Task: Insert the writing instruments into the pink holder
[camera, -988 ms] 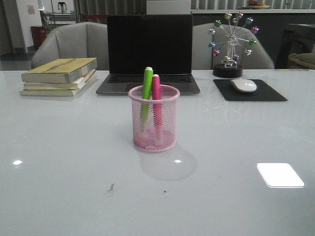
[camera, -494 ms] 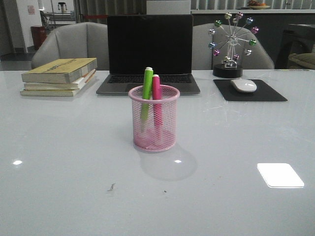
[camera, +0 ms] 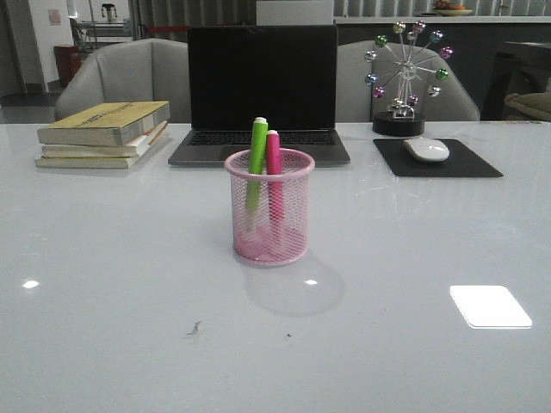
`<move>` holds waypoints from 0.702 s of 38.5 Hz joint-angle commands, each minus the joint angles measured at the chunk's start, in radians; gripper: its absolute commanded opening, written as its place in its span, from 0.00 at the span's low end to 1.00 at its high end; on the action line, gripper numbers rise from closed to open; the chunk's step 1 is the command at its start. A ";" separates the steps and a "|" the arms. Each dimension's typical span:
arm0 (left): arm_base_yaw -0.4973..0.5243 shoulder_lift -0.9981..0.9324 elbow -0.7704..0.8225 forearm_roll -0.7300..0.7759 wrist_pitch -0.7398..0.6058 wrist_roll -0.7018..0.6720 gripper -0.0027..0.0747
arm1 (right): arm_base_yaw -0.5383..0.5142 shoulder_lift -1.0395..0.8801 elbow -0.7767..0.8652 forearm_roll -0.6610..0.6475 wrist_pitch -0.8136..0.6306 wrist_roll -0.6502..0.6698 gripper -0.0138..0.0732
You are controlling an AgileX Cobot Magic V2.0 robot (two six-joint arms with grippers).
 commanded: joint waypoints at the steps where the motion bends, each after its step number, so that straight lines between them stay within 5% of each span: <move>1: 0.000 -0.003 -0.027 -0.013 -0.084 -0.002 0.62 | -0.006 -0.013 0.040 0.002 -0.265 -0.004 0.22; 15: 0.000 -0.003 -0.025 -0.013 -0.084 -0.002 0.62 | -0.005 -0.013 0.043 0.002 -0.034 -0.004 0.22; 27: 0.000 -0.003 -0.025 -0.013 -0.084 -0.002 0.62 | -0.005 -0.013 0.043 0.002 -0.025 -0.004 0.22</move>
